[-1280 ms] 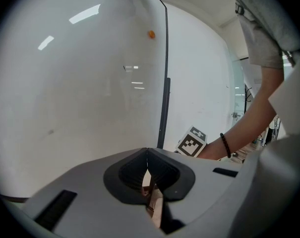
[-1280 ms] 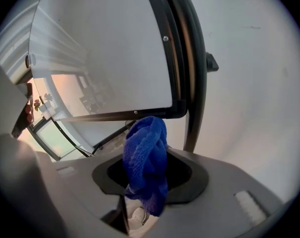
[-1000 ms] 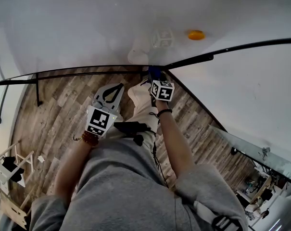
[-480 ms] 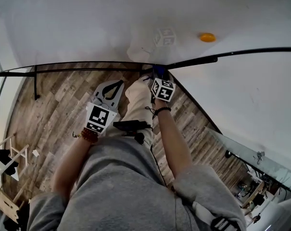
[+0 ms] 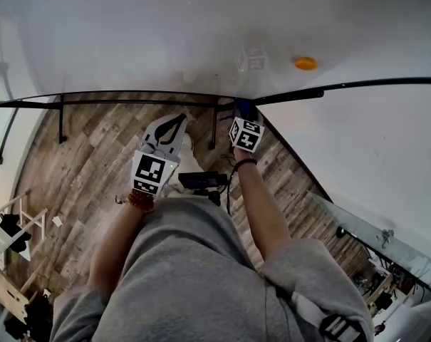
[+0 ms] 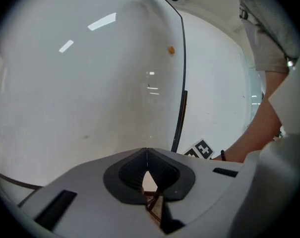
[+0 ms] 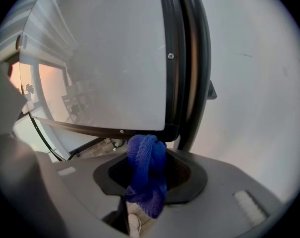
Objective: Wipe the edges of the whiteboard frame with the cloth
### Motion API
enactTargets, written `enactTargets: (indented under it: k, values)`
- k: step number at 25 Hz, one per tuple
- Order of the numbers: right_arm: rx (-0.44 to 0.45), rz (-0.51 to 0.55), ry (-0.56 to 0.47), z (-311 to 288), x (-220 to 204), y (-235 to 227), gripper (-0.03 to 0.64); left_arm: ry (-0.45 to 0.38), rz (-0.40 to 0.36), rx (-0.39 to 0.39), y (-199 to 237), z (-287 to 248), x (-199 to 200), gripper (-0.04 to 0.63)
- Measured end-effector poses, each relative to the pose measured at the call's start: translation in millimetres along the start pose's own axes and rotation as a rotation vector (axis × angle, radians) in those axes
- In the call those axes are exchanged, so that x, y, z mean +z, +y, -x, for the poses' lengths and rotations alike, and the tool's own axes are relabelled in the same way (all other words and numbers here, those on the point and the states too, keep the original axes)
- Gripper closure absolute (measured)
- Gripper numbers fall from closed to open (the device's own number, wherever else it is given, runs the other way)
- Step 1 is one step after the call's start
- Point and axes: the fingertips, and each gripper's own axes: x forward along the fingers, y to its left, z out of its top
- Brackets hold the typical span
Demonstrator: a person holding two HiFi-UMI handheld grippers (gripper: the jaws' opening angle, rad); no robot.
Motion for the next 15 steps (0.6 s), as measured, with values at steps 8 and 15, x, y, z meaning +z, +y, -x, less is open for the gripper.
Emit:
enactTargets:
  k: [8, 15]
  values:
    - [0.029, -0.017, -0.015, -2, 2, 8, 0.462, 0.102, 0.008, 0.020, 6, -6, -20, 0.584]
    - [0.076, -0.057, -0.028, -9, 5, 9, 0.468, 0.132, -0.024, 0.025, 2, -17, -5, 0.584]
